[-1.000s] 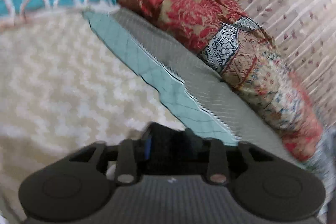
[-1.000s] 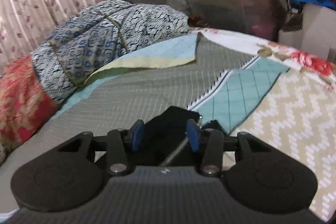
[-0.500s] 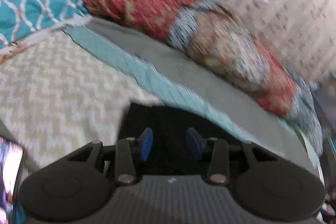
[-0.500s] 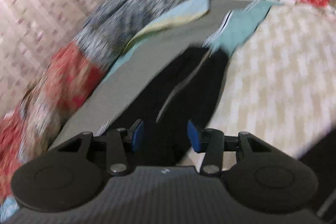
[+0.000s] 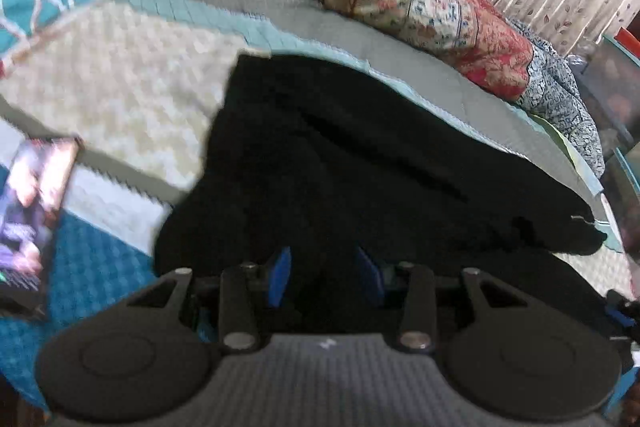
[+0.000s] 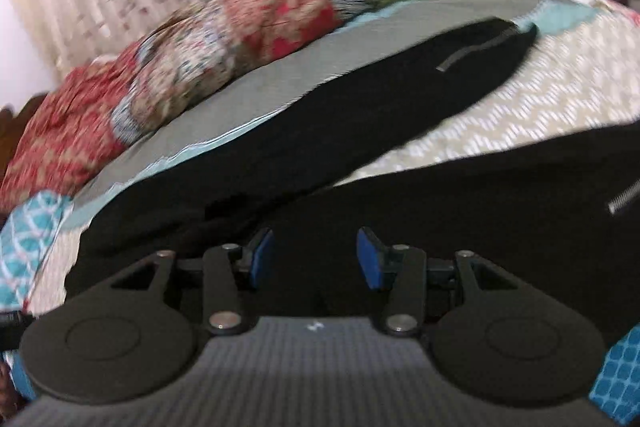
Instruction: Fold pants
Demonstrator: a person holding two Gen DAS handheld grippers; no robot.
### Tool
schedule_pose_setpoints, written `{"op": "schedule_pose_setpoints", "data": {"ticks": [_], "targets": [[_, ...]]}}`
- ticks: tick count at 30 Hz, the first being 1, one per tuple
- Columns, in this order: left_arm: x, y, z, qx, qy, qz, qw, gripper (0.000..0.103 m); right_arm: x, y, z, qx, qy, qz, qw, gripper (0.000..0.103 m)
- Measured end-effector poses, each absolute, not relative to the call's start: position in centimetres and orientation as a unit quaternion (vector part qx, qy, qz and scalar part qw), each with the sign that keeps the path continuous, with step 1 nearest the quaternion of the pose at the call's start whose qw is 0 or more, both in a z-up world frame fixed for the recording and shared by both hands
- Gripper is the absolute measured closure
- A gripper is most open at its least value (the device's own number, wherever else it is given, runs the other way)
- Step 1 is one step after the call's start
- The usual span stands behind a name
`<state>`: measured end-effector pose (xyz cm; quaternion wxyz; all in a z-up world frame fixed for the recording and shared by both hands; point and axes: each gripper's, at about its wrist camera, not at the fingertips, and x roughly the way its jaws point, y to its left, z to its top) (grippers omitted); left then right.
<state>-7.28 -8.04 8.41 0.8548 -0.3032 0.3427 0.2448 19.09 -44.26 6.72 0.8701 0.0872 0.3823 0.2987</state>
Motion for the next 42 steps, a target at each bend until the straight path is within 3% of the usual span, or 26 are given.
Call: {"op": "schedule_pose_setpoints", "data": {"ticks": [8, 17, 27, 36, 42], "targets": [[-4.9, -4.4, 11.5, -0.213, 0.348, 0.280, 0.869, 0.061, 22.1, -45.9, 8.3, 0.136, 0.365, 0.275, 0.879, 0.054], [-1.0, -2.6, 9.7, -0.173, 0.374, 0.288, 0.865, 0.060, 20.5, -46.6, 5.9, 0.127, 0.402, 0.235, 0.876, 0.054], [5.4, 1.6, 8.7, -0.093, 0.392, 0.315, 0.859, 0.060, 27.5, -46.0, 7.3, 0.119, 0.384, 0.211, 0.891, 0.054], [7.9, 3.1, 6.9, -0.122, 0.389, 0.323, 0.854, 0.060, 28.5, -46.2, 4.5, 0.146, 0.402, 0.190, 0.884, 0.054], [5.9, -0.6, 6.9, -0.156, 0.376, 0.311, 0.859, 0.057, 24.8, -46.5, 1.8, 0.159, 0.437, 0.183, 0.866, 0.053]]}}
